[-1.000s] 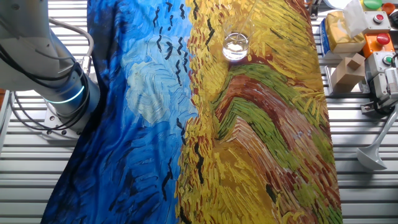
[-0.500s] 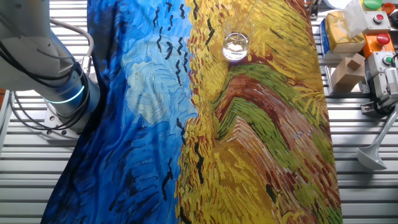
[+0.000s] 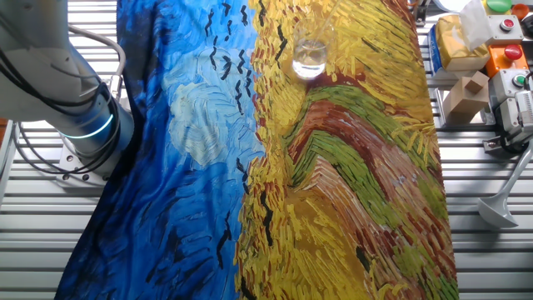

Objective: Stir the beaker with a glass rod

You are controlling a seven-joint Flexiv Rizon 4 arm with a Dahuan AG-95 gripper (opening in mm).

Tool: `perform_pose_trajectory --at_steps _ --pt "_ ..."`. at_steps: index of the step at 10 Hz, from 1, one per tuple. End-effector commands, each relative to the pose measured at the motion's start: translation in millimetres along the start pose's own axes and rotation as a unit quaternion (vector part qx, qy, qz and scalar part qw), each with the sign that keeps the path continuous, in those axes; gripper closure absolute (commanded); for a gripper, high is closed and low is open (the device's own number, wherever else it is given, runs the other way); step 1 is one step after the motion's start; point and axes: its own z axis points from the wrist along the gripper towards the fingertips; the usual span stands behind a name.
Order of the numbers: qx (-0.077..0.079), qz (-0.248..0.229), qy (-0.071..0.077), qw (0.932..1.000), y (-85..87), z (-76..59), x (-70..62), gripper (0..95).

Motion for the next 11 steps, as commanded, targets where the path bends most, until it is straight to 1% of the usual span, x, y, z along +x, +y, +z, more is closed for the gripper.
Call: perform_pose_trajectory --at_steps 1,11 --pt "0.0 -0.002 -0.002 1.0 0.4 0.2 1.0 95.0" --pt "-0.002 -0.006 -0.004 1.0 1.2 -2.7 2.0 95.0"
